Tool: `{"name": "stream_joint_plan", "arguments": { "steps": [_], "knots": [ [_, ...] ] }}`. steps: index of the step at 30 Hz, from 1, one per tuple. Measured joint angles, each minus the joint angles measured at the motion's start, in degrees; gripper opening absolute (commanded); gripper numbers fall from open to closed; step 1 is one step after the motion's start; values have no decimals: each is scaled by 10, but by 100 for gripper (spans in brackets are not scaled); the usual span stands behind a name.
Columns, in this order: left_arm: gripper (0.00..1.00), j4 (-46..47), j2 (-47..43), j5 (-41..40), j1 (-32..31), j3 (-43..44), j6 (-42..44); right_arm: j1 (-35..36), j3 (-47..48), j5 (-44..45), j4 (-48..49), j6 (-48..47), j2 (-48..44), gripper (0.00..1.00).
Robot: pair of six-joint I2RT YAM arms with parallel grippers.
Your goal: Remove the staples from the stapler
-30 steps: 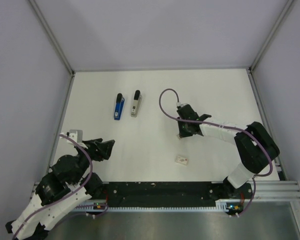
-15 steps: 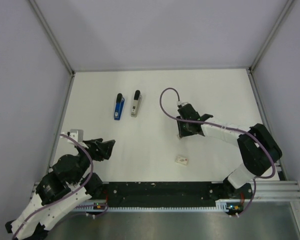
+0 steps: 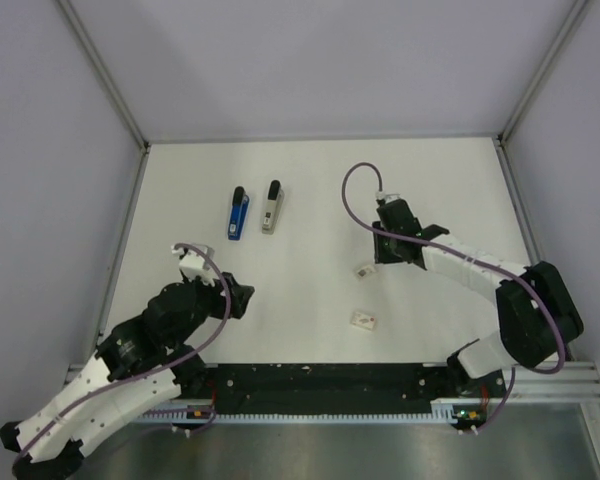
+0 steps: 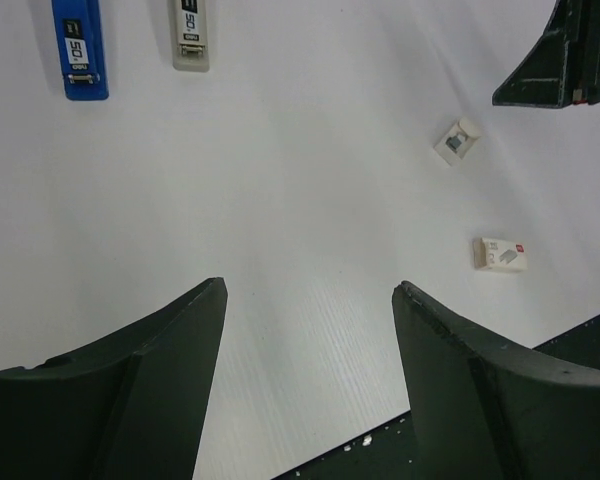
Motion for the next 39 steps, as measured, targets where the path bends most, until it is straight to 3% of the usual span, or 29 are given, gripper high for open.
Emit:
{"name": "stream_joint_plan", "arguments": {
  "steps": [6, 21, 39],
  "knots": [
    [74, 15, 58, 36, 0, 0, 4, -8, -15, -27, 7, -7, 15, 28],
    [74, 69, 80, 76, 0, -9, 3, -8, -15, -59, 23, -15, 57, 27],
    [74, 98, 109, 93, 0, -19, 3, -8, -15, -67, 33, -24, 75, 14]
  ]
}}
